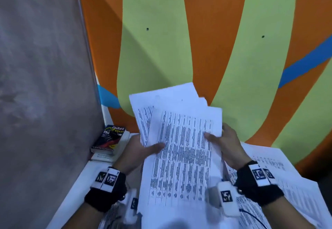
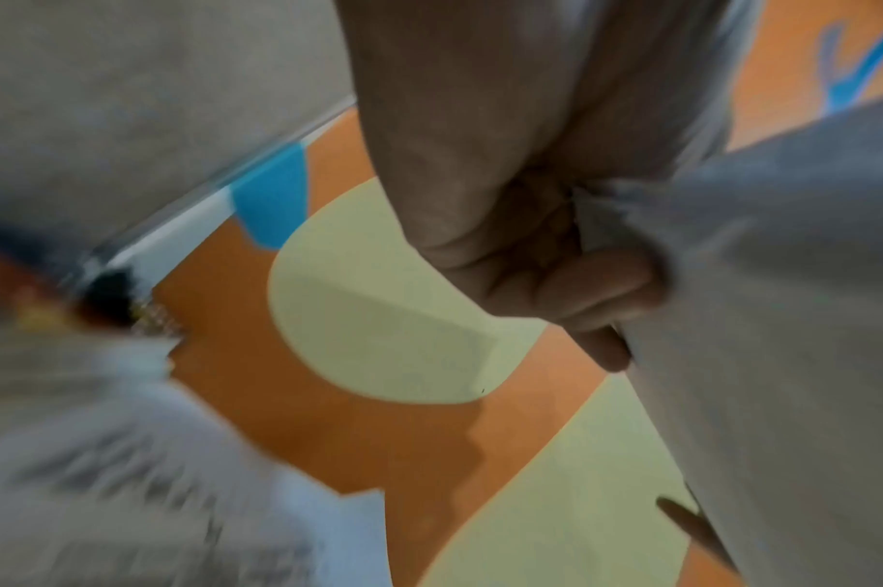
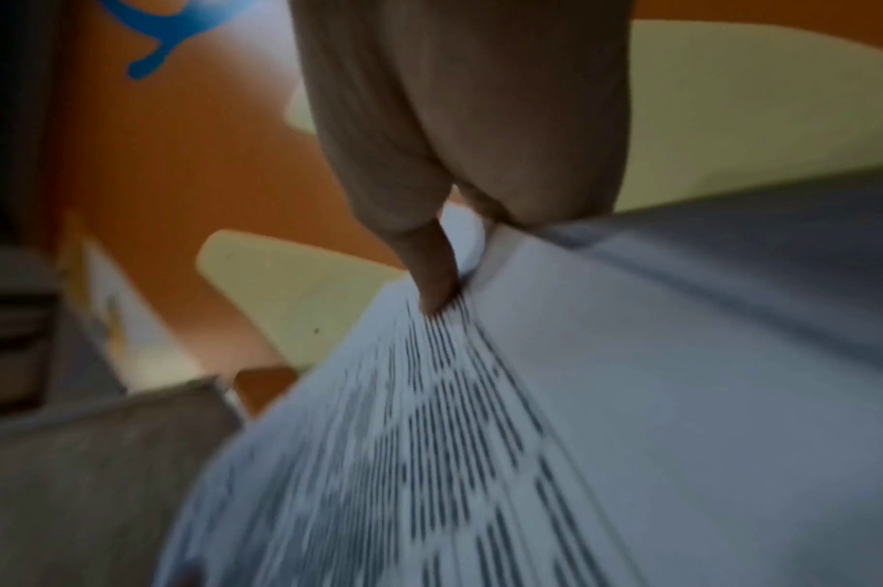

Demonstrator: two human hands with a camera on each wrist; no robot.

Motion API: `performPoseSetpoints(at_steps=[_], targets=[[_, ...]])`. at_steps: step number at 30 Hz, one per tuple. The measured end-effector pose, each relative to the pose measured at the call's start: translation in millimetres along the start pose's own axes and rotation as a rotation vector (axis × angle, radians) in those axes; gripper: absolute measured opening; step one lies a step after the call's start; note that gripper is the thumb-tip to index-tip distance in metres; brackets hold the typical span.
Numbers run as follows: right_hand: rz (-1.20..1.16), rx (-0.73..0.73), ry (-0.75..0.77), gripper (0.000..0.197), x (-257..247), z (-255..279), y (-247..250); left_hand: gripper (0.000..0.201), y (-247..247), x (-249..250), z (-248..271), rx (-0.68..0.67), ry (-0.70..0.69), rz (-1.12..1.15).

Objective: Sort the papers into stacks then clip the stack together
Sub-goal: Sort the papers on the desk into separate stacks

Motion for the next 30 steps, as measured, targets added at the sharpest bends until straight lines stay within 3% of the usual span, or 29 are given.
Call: performPoseSetpoints(at_steps=[3,5,7,10,12,14,16,17,19,21,24,25,27,30], targets=[[0.213,0.219,0.271,0.057,-45.6,8.7,0.3,0.074,14.1,12.4,-14.9,0.052,-0.066,-0.218],[0.311,0.251,0.373,0.066,-61.2,14.2,-5.6,0.071,14.1,22.3,-21.2,0.055,-0.072,-0.19],[0.325,0.259,0.327,0.086,-55.7,15.6,-5.1,0.065,13.4,24.8,-20.7,0.098,-0.034,-0.131],[0.266,0.196,0.269,0.086,-29.1,19.6,-1.8,0.062,2.3,3.1,-16.0,0.121,-0.028,-0.058],[0.272,0.152,0.199,0.089,-4.1,20.7,-0.2,0.047,-4.7,-12.5,-12.6,0.172,-0.013,0.004],[0.323,0.15,0.115,0.084,17.9,20.6,-0.7,0.022,-10.1,-11.6,-8.4,0.224,-0.057,0.097],[0.411,0.182,0.13,0.061,18.6,20.5,-4.4,0.011,-12.3,2.9,-6.3,0.256,-0.112,0.134],[0.422,0.187,0.173,0.05,11.5,20.2,-8.3,0.014,-10.8,15.4,-5.0,0.269,-0.155,0.138],[0.385,0.156,0.25,0.047,-9.4,19.2,-17.0,0.023,-3.5,38.3,-5.4,0.288,-0.214,0.119],[0.371,0.134,0.3,0.066,-27.3,20.0,-20.3,0.021,5.6,49.0,-6.9,0.274,-0.263,0.119],[0.394,0.137,0.361,0.097,-41.7,25.2,-20.8,0.043,10.1,43.1,-3.9,0.273,-0.248,0.095],[0.406,0.131,0.382,0.102,-42.8,26.5,-21.4,0.042,8.1,37.9,-2.8,0.264,-0.233,0.099],[0.546,0.117,0.447,0.106,-47.6,27.5,-26.1,0.046,2.1,30.8,-1.0,0.226,-0.197,0.128],[0.839,0.09,0.502,0.1,-53.6,20.3,-34.6,0.08,5.8,22.4,-5.0,0.23,-0.173,0.1]])
Point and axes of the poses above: each hand's wrist, its own z-axis away from the middle knuckle, its own y-axis out of the back of the hand, x = y × z, the point moved 8 cm from there along -z, towards the middle knuckle, and after that the axes turned 9 degrees about -x, right-handed, at the moved point
